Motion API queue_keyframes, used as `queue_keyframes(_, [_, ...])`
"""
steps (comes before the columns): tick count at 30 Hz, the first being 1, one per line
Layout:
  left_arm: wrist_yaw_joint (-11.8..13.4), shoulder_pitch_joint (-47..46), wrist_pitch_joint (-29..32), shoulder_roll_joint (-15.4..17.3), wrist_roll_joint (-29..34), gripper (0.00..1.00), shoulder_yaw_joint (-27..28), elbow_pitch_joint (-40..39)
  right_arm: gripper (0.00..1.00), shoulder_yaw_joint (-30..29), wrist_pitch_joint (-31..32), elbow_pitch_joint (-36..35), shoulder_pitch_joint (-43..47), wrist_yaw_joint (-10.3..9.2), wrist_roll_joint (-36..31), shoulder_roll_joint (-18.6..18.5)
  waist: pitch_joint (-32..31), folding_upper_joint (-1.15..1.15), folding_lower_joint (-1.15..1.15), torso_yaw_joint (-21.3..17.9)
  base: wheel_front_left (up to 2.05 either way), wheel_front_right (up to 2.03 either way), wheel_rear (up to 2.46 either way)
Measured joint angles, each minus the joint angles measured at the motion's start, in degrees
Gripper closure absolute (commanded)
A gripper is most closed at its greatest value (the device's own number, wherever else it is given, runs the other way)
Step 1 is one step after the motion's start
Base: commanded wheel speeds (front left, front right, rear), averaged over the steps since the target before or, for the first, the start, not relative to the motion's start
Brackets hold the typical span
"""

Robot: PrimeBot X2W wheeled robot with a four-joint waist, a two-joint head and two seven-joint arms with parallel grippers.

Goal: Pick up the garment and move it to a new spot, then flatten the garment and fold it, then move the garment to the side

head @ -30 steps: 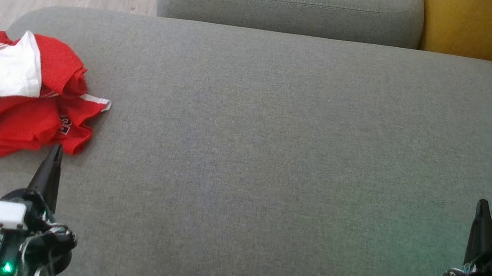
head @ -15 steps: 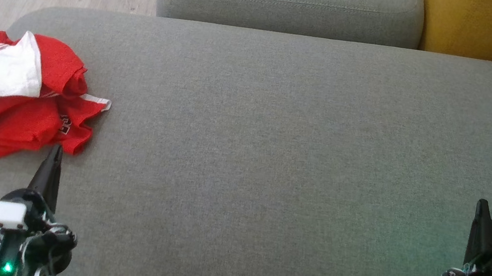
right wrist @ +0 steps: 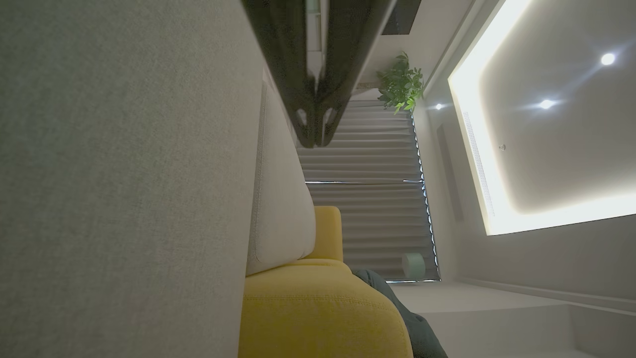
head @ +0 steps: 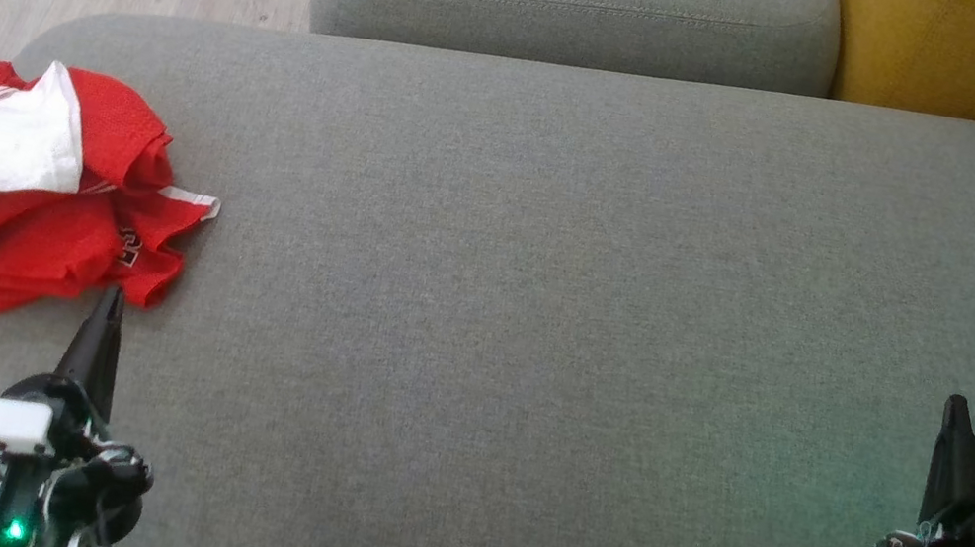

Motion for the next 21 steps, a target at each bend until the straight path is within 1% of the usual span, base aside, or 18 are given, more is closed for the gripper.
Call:
queue_keyframes(10, [0.0, 0.0, 0.0, 0.0, 0.0, 1.0, 0.0, 0.0, 1.0, 0.0, 0.0, 0.0, 0.0, 0.0, 0.0, 0.0, 0.0, 0.0, 0.0, 0.0, 0.0, 0.0, 0.0])
queue_keyframes(11, [0.03, 0.09, -0.08, -0.09, 0.0, 0.0, -0.04, 0.47, 0.0, 0.02, -0.01, 0.54, 0.01, 0.0, -0.01, 0.02, 0.0, 0.0, 0.0, 0.0, 0.0, 0.0, 0.0])
queue_keyframes(16, [0.18, 3.72, -0.09, -0.87, 0.0, 0.0, -0.2, 5.17, 0.0, 0.12, -0.02, 5.17, 2.69, -0.02, -0.01, 0.34, 0.0, 0.0, 0.0, 0.0, 0.0, 0.0, 0.0])
queue_keyframes(21, [0.26, 4.97, -0.71, -0.96, 0.11, 0.0, -0.21, 5.77, 0.0, 0.56, -0.4, 5.39, 4.04, -0.19, -0.2, 0.41, 0.06, 0.0, 0.0, -0.01, 0.0, 0.0, 0.0])
